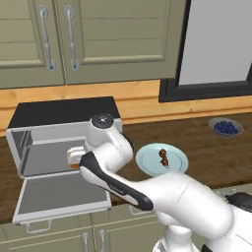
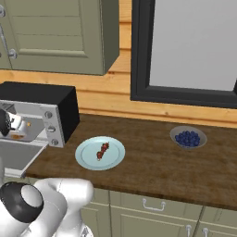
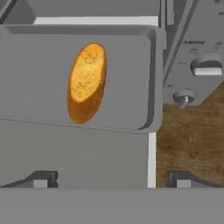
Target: Pick up the kebab skewer and baguette bread, and place them inside the toaster oven. Close the toaster oven door and start by setting the timer.
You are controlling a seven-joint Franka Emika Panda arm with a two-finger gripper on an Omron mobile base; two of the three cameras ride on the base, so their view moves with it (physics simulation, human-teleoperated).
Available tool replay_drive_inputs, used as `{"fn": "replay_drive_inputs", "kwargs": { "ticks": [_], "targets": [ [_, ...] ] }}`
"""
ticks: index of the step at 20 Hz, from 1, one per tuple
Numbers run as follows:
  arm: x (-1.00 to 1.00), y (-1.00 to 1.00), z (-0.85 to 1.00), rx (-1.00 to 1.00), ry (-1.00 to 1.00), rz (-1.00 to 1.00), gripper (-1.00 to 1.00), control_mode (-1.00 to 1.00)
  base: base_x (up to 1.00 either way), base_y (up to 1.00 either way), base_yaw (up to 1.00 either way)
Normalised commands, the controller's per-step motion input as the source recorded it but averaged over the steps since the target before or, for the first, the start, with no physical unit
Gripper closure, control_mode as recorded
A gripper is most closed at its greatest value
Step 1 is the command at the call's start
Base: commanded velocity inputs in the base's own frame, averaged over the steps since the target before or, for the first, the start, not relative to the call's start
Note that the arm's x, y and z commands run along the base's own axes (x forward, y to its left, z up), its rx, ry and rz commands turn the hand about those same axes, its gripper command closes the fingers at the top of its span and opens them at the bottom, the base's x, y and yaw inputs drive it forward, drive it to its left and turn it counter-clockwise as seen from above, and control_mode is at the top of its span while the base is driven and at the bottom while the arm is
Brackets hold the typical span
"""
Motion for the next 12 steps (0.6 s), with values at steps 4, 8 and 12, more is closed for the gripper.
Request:
{"fn": "replay_drive_inputs", "kwargs": {
  "ticks": [4, 8, 12],
  "targets": [
    [-0.15, -1.00, 0.12, 0.00, 0.03, -0.08, -1.00, -1.00, 0.00, 0.00, 0.00],
    [-0.03, -1.00, 0.13, 0.00, 0.04, -0.08, -1.00, -1.00, 0.00, 0.00, 0.00],
    [0.03, -1.00, 0.25, 0.01, 0.06, -0.07, -1.00, -1.00, 0.00, 0.00, 0.00]
  ]
}}
